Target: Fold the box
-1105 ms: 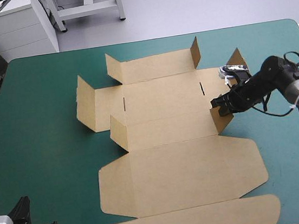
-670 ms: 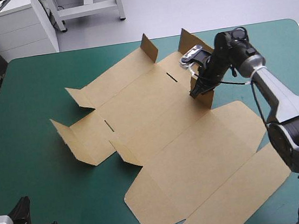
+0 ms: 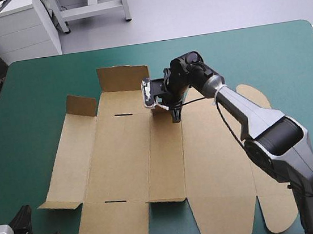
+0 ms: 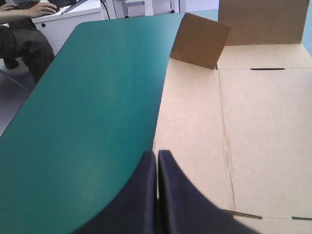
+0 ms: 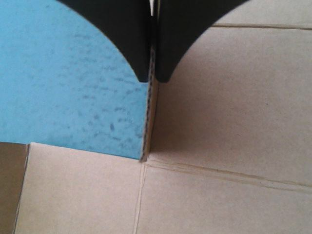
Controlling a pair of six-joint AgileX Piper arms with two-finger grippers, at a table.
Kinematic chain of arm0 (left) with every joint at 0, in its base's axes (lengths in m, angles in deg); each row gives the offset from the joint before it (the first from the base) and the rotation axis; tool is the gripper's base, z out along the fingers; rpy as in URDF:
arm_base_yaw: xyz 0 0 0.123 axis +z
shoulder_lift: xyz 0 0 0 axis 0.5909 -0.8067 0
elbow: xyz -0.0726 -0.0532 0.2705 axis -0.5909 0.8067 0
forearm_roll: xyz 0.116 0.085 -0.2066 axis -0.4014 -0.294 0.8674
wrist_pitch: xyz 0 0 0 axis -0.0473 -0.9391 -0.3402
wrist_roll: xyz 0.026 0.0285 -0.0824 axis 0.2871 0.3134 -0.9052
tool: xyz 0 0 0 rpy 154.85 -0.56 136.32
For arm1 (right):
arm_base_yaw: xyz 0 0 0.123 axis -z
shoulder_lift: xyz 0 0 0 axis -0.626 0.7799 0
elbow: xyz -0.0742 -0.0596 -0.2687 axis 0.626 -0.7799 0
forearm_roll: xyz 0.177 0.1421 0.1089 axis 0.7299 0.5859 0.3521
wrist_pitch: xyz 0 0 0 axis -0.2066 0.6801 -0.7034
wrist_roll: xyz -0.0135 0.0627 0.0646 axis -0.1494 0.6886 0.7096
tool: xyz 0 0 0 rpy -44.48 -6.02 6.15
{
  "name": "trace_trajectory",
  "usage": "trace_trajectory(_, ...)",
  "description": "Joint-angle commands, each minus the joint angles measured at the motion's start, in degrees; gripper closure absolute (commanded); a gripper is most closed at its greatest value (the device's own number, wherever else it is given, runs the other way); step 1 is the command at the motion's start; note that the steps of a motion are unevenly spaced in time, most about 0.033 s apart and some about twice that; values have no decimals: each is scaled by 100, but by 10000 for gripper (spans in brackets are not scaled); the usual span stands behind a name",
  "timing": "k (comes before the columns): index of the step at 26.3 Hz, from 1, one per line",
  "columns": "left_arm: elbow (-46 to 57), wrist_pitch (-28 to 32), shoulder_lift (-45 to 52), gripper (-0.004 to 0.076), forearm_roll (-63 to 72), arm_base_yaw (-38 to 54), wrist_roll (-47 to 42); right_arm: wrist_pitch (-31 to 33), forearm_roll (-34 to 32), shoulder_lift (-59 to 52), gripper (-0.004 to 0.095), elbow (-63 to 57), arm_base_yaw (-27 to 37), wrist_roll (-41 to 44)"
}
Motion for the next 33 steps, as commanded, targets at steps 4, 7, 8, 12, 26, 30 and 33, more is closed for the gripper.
trace_trajectory(4,-126,424,74,734,-20,-35,-34,-314,95,-158,917,191,-24,-478)
trace_trajectory(7,-126,424,74,734,-9,-35,-34,-326,265,-158,794,191,-24,-478)
trace_trajectory(8,-126,424,74,734,-9,-35,-34,-326,294,-168,726,204,-24,-478)
trace_trajectory(12,-126,424,74,734,-9,-35,-34,-302,338,-168,355,204,-33,-361)
trace_trajectory(26,-126,424,74,734,-9,-35,-34,-71,-1482,-1041,694,435,-22,4228)
trace_trajectory(30,-126,424,74,734,-9,-35,-34,27,-1963,-1205,910,435,114,6017)
trace_trajectory(33,-126,424,74,734,-9,-35,-34,199,-1705,-1330,911,423,257,6505)
